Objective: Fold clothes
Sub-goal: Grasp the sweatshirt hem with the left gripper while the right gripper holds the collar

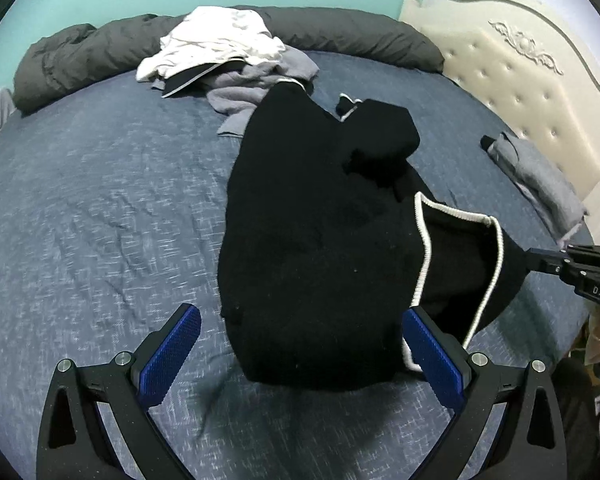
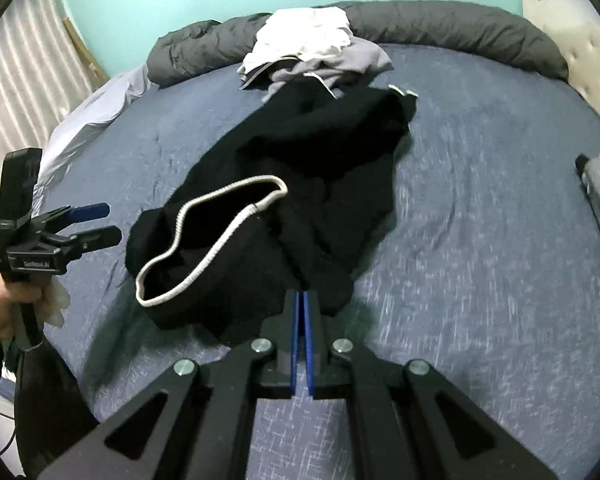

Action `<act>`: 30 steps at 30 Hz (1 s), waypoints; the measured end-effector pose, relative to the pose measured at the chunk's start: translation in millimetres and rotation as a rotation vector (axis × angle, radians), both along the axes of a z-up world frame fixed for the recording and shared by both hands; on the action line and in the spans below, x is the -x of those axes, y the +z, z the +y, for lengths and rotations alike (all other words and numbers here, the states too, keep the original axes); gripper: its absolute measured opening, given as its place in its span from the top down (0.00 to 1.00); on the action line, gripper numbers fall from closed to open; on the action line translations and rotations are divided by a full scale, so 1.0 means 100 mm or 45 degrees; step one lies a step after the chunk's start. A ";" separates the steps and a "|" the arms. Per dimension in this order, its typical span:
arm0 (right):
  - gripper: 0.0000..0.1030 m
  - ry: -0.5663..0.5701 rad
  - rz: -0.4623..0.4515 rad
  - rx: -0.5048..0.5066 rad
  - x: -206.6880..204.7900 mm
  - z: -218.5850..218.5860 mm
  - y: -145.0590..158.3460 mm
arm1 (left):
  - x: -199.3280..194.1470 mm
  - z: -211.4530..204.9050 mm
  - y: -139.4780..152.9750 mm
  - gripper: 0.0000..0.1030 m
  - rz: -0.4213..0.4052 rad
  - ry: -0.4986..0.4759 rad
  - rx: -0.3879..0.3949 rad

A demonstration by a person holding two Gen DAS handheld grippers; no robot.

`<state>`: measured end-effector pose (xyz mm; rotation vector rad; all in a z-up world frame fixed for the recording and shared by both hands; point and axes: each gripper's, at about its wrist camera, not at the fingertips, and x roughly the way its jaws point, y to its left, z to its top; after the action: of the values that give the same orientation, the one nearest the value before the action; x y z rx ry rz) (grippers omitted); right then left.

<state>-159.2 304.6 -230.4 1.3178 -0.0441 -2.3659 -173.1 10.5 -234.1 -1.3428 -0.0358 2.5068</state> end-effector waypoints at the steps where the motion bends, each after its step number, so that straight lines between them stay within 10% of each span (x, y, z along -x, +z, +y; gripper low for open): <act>1: 0.97 -0.009 -0.011 0.020 0.01 0.02 -0.02 | 0.01 0.01 -0.03 0.01 -0.009 -0.014 -0.003; 12: 0.56 0.033 -0.033 0.038 0.12 -0.15 -0.15 | 0.11 0.04 -0.17 0.20 -0.034 -0.083 0.063; 19: 0.54 0.022 -0.049 0.018 0.16 -0.17 -0.29 | 0.14 0.10 -0.26 0.46 -0.045 -0.143 0.084; 24: 0.54 0.011 -0.069 -0.011 0.19 -0.16 -0.38 | 0.13 0.09 -0.30 0.84 -0.072 -0.176 0.066; 30: 0.54 -0.016 -0.081 0.016 0.22 -0.09 -0.43 | 0.08 0.01 -0.21 0.85 -0.056 -0.191 0.034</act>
<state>-181.6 295.5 -273.4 1.3908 -0.0866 -2.3299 -181.5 11.4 -255.4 -1.3581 0.0862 2.3613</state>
